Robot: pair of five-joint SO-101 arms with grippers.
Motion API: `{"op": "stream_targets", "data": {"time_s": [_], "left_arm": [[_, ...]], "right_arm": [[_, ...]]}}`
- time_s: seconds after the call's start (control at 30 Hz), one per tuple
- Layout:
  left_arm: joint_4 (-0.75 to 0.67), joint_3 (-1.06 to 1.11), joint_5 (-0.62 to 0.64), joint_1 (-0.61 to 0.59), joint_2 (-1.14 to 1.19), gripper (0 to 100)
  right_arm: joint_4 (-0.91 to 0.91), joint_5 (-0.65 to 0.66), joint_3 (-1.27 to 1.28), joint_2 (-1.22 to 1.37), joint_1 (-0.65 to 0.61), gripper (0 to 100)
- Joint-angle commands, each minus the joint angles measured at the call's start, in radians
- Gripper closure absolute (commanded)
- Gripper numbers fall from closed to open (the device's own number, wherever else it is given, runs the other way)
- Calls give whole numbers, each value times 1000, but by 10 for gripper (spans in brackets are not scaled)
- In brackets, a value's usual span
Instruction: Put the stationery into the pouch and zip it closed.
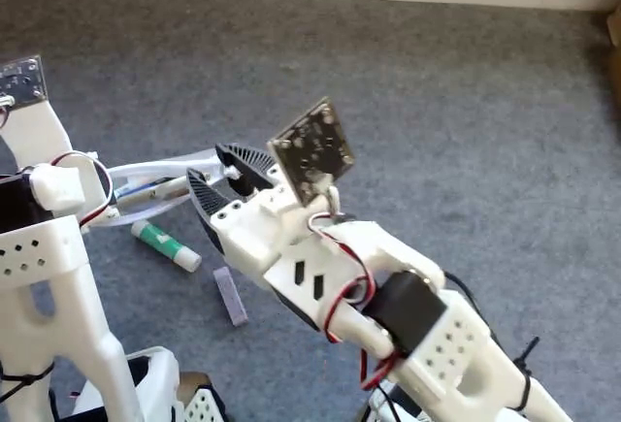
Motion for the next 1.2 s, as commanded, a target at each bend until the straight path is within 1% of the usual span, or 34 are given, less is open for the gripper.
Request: {"op": "stream_targets", "data": {"time_s": [0.0,0.13,0.33,0.8,1.03,1.17], "left_arm": [[-21,2,5,-22,-1,994],[-21,2,5,-22,-1,994],[-21,2,5,-22,-1,994],[-21,2,5,-21,-1,994],[-34,4,5,-21,1,994],[-34,4,5,-21,4,994]], "right_arm": [[-39,-9,27,-22,-50,865],[-102,-6,88,-18,-99,865],[-213,-8,176,-24,-96,865],[-216,-5,176,-28,-97,865],[-217,-2,182,-147,-99,865],[-297,-2,197,-117,-96,865]]}}
